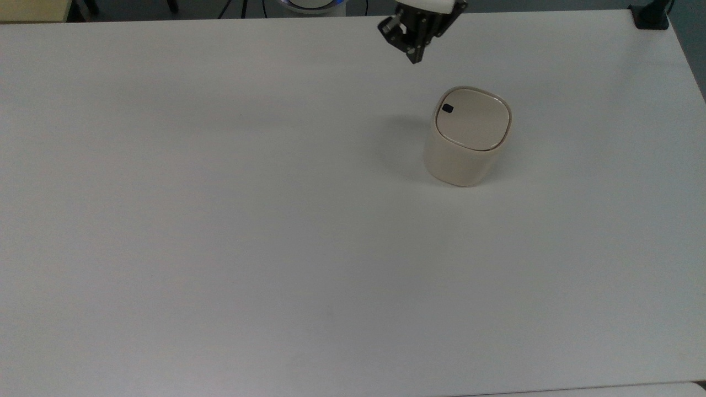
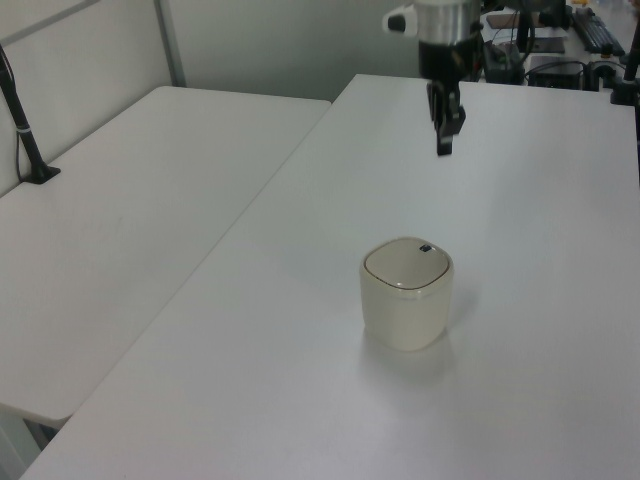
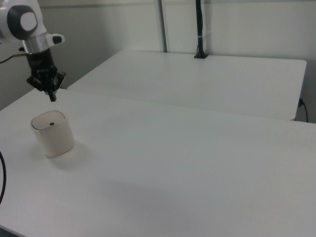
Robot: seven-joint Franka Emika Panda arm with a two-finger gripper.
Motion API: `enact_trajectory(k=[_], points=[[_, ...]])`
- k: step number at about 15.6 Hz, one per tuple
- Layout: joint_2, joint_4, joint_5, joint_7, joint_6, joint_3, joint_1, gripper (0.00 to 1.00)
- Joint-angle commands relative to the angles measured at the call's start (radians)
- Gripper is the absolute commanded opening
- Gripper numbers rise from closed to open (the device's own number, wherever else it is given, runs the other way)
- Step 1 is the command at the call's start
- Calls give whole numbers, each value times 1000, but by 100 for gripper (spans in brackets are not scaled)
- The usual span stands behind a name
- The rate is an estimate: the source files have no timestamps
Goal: Open the trash bin
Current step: 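Move the gripper down onto the lid tab of the cream bin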
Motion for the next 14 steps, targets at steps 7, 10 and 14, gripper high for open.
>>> enact_trajectory(k=[7,10,14], points=[[131,-80,-22,-70,205,-17,127,0],[151,-80,-22,-84,224,-19,127,0],[172,-79,-26,-84,229,-19,133,0]])
